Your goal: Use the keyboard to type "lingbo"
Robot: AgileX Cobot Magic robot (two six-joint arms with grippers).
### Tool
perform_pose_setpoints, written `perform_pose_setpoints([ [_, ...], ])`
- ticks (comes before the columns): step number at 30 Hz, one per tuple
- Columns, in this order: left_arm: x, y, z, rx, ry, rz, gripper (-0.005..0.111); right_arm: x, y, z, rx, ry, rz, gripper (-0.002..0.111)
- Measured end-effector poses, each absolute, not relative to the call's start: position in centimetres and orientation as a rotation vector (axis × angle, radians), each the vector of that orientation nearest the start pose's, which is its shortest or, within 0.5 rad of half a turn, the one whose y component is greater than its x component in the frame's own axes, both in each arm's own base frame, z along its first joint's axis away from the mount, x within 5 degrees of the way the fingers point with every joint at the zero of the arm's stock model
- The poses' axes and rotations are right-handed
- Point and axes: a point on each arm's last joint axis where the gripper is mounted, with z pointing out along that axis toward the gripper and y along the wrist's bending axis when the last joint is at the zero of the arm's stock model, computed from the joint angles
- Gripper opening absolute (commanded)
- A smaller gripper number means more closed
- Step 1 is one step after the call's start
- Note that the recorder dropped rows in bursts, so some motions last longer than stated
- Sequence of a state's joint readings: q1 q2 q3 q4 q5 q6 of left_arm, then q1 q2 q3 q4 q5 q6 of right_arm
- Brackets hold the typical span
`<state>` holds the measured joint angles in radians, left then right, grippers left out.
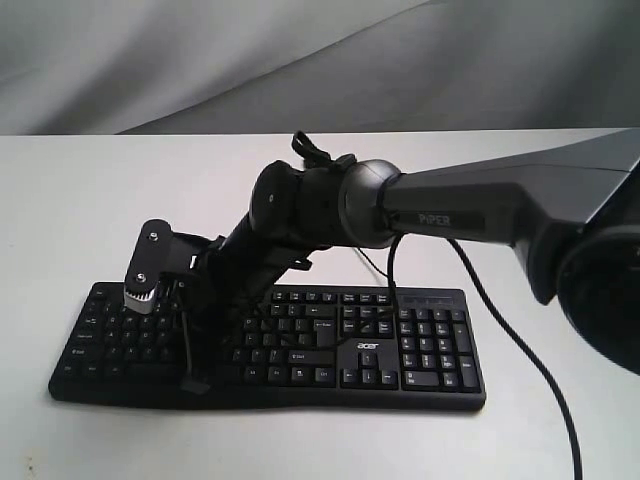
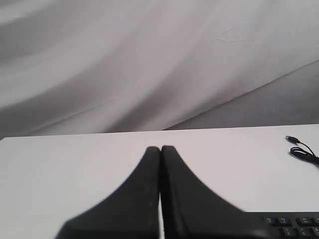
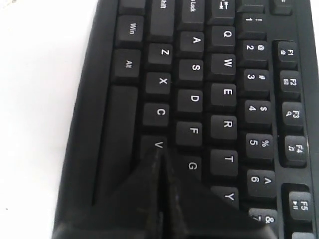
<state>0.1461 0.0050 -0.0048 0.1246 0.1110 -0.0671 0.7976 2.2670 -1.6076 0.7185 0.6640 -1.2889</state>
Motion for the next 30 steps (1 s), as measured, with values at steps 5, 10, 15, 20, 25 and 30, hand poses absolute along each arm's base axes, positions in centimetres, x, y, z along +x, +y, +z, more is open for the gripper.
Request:
perform_pose_setpoints([
  [5, 5.59, 0.95, 20.45, -0.082, 1.594, 0.169, 0.001, 30.16, 36.33, 12.33, -1.884, 1.855, 0.594, 0.0],
  [10, 5.59, 0.95, 20.45, -0.082, 1.594, 0.169, 0.001, 30.16, 36.34, 11.97, -1.886, 1.863, 0.597, 0.0],
  [15, 5.59, 0.95, 20.45, -0.082, 1.594, 0.169, 0.001, 30.14, 36.35, 11.79, -1.886, 1.869, 0.603, 0.0],
  [20, 5.59, 0.95, 20.45, -0.082, 1.594, 0.169, 0.001, 30.14, 36.35, 11.79, -1.886, 1.869, 0.603, 0.0],
  [25, 5.59, 0.95, 20.45, -0.082, 1.594, 0.169, 0.001, 30.14, 36.35, 11.79, -1.888, 1.867, 0.602, 0.0],
  [30, 5.59, 0.95, 20.45, -0.082, 1.594, 0.169, 0.001, 30.13, 36.35, 11.62, -1.889, 1.87, 0.603, 0.0],
])
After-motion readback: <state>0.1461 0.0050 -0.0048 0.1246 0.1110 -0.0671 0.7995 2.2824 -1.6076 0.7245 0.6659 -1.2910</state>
